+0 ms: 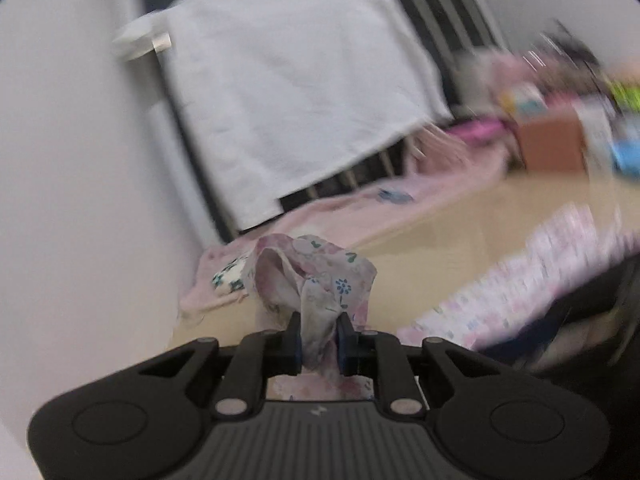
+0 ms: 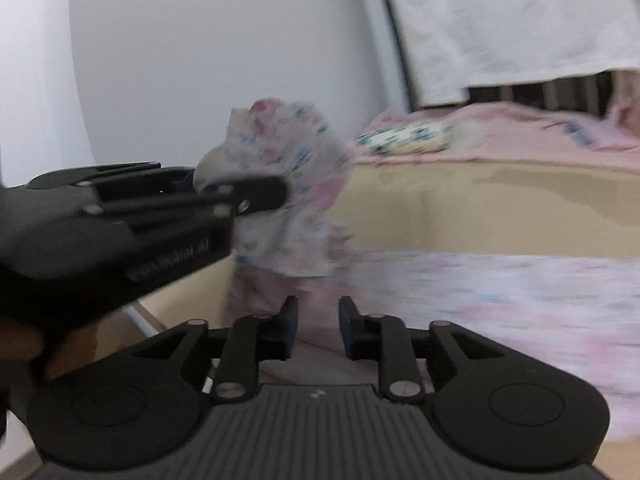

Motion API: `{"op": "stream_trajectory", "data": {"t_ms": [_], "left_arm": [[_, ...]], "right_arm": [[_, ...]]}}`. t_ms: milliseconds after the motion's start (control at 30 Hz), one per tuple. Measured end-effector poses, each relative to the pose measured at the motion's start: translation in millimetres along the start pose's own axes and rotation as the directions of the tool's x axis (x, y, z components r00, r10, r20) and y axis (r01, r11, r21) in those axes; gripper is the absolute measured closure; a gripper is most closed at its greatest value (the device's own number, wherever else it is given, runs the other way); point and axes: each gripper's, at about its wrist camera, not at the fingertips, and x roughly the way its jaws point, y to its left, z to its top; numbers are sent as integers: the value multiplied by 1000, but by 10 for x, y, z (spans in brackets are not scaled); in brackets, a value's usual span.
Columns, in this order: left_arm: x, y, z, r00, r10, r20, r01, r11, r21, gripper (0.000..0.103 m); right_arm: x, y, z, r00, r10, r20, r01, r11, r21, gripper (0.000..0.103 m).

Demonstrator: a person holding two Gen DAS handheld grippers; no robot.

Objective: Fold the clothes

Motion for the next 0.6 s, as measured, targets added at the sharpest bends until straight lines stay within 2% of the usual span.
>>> {"op": "stream_trajectory", "data": {"t_ms": [67,100,133,167,233,267,300,367,400,433,467,500,533,600], "left_arm": [[42,-274,28,999,-31,7,30,990,140,89],[70,-423,33,999,-51,3,50,978,202,89],[116,-554,31,998,-69,-11,69,966,248,88],[164,-669,22,997,-78,-29,83,956,280,88],[210,-828,-10,996,-75,-49,86,947,310,88],[219,-880,-22,996,-73,-52,86,945,315,88],[219,-914,-29,996,-73,-51,86,946,313,88],[231,-955,-31,996,-70,-57,85,946,312,88],[239,-971,-30,996,-69,-61,84,946,313,88],[247,-987,-30,996,-67,-65,84,946,314,84],[255,-1003,-29,996,-65,-69,83,946,314,83],[243,-1001,-31,995,-67,-72,86,947,308,81],[186,-956,-35,994,-82,-74,100,953,287,78],[36,-658,-16,978,-179,-104,192,972,132,77]], "right_arm": [[-299,-267,52,1000,-22,13,21,997,80,70],[-397,-428,86,999,3,36,-9,985,170,68],[-482,-595,116,997,36,69,-54,962,268,60],[-566,-761,147,992,66,105,-100,927,362,46],[-556,-996,151,976,134,174,-206,833,514,33],[-494,-1081,166,972,145,184,-226,793,567,31],[-404,-1118,190,978,132,162,-203,776,597,30],[-185,-1125,230,994,89,67,-111,779,617,31],[-74,-1130,222,994,98,38,-100,768,633,31],[38,-1136,204,993,119,17,-102,752,651,39],[149,-1142,186,990,140,-2,-103,735,670,70],[220,-1147,168,988,154,-6,-108,721,685,82],[275,-1152,150,986,165,-4,-115,706,699,89],[282,-1144,154,991,130,-10,-89,727,680,93]]}}
